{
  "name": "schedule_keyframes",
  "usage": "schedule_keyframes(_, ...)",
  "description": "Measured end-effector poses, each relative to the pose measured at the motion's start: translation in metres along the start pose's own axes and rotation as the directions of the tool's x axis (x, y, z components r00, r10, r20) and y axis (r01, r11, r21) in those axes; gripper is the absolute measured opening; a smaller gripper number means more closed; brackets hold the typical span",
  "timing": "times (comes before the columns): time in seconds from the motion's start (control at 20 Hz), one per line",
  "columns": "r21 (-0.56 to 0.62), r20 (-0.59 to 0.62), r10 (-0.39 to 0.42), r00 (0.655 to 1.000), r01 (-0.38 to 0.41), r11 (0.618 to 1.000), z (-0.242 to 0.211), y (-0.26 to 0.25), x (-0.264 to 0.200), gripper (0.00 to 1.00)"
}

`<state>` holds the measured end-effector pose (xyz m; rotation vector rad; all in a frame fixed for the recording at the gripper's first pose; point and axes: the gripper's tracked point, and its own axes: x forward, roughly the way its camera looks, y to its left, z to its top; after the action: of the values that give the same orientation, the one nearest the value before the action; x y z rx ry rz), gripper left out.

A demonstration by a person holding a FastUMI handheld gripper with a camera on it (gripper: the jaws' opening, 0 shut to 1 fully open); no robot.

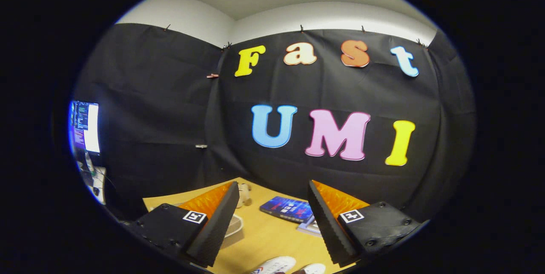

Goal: Open the storage box then place both shoes into the box .Put the left shoe in first, then the right shoe, with the right side of both shoes facing outward in a uniform manner.

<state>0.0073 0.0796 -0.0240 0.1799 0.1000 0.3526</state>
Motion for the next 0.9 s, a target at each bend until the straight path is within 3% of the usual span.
schedule_keyframes(0.1, 0.078, -0.053, 0.097, 0.994, -0.093, 0.993, -0.018, 0.018, 0.004, 0.98)
schedule_keyframes(0.2, 0.214, -0.092, 0.201, 0.975, -0.177, 0.961, -0.034, 0.038, 0.008, 0.98)
schedule_keyframes(0.3, 0.372, -0.119, 0.323, 0.939, -0.26, 0.891, -0.053, 0.062, 0.01, 0.99)
schedule_keyframes(0.4, 0.478, -0.143, 0.402, 0.904, -0.292, 0.829, -0.072, 0.077, 0.012, 0.98)
schedule_keyframes(0.5, 0.593, -0.149, 0.485, 0.862, -0.315, 0.741, -0.089, 0.096, 0.014, 0.98)
schedule_keyframes(0.75, 0.843, -0.153, 0.62, 0.77, -0.226, 0.489, -0.141, 0.13, 0.024, 0.98)
schedule_keyframes(0.9, 0.896, -0.201, 0.634, 0.747, -0.122, 0.427, -0.198, 0.135, 0.03, 0.98)
